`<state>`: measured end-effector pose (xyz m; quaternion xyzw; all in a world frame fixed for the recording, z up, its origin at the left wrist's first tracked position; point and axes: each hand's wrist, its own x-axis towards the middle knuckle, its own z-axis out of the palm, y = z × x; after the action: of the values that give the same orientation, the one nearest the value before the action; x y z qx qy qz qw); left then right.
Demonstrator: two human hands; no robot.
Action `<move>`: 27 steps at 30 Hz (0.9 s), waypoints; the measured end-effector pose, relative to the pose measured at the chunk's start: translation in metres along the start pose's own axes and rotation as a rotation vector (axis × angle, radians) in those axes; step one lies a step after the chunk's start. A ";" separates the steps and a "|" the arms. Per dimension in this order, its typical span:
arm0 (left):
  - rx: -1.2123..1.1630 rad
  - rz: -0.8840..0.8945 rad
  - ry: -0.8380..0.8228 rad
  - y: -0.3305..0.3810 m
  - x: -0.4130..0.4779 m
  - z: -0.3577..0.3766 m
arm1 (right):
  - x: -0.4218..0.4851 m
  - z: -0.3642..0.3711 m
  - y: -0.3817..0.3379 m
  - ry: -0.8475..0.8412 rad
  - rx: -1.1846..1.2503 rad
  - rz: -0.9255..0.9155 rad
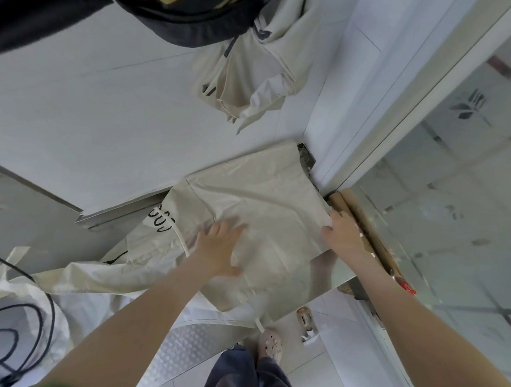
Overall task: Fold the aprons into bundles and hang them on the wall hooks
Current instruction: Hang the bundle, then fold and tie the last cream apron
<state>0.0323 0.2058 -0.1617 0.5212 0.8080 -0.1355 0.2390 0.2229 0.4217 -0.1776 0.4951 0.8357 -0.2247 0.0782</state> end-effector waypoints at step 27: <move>0.107 -0.250 -0.031 -0.043 -0.041 0.007 | -0.057 0.020 -0.024 -0.219 0.137 -0.127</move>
<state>0.0093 0.1526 -0.1469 0.4263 0.8545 -0.2152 0.2043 0.2291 0.3577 -0.1677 0.4180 0.8343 -0.3385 0.1206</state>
